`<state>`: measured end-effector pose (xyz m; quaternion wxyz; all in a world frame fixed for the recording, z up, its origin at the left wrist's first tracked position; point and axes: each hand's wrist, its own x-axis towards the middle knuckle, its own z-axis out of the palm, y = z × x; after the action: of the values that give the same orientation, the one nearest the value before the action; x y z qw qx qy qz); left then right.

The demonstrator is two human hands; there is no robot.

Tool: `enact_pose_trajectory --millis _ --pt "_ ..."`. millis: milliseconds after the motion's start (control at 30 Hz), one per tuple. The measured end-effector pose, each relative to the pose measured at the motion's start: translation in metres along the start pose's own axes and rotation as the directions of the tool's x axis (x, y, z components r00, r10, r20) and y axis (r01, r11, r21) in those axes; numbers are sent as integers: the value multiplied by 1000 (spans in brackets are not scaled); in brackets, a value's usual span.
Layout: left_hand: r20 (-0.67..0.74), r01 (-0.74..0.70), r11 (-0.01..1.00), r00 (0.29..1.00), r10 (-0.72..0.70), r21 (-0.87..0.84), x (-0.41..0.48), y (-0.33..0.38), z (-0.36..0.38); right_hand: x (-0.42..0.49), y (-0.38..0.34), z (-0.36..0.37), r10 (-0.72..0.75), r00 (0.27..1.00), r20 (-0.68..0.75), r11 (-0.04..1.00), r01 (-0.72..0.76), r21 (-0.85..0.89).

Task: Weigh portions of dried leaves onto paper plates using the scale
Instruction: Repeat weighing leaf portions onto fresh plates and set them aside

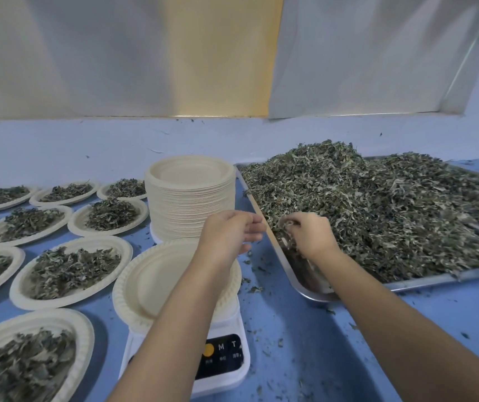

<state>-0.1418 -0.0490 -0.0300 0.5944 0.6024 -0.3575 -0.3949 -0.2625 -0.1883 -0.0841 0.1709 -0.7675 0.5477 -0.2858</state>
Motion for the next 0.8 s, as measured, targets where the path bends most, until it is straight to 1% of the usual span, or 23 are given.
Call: enact_pose_trajectory --millis 33,67,100,167,200,267,333,400,433,467,500,633,667,700,767,800 --pt "2 23 999 1000 -23 -38 0 1 1 0 1 -3 72 997 -28 987 -67 148" --pt "0 38 997 999 -38 -67 0 2 1 -2 1 -6 141 989 -35 947 -124 296" --pt "-5 48 995 999 -48 -88 0 3 1 -3 2 -9 202 979 -31 881 -167 443" --pt "-19 55 991 998 -58 -123 1 3 0 -6 0 -14 306 952 22 678 -234 697" --pt "-26 58 988 998 -62 -141 1 3 -1 -8 -2 -17 339 938 72 562 -263 784" --pt "-41 59 983 997 -67 -174 1 3 -5 -12 -10 -24 352 920 169 321 -288 902" --pt "-65 44 979 996 -58 -200 1 4 -10 -16 -20 -32 319 918 237 100 -281 954" --pt "-109 18 971 993 -45 -237 2 6 -16 -20 -33 -41 252 930 268 -85 -254 963" --pt "-137 0 966 990 -37 -257 2 7 -20 -22 -41 -44 212 938 274 -146 -246 958" --pt "-164 -21 963 986 -24 -267 2 8 -25 -24 -50 -47 177 945 275 -173 -245 954" --pt "-195 -45 964 981 -8 -264 2 9 -31 -27 -60 -49 143 951 275 -171 -250 953" --pt "-354 -166 964 931 83 -210 2 10 -63 -45 -99 -44 -45 955 294 -99 -297 950" --pt "-396 -193 959 913 98 -208 2 10 -72 -49 -106 -40 -99 949 300 -49 -306 951" --pt "-438 -218 952 893 107 -213 2 11 -82 -53 -113 -36 -151 939 308 26 -308 951" --pt "-525 -278 928 844 111 -250 2 13 -99 -60 -125 -25 -236 913 332 234 -278 932" --pt "-562 -310 910 820 109 -274 2 14 -106 -64 -130 -20 -276 901 336 347 -232 909"
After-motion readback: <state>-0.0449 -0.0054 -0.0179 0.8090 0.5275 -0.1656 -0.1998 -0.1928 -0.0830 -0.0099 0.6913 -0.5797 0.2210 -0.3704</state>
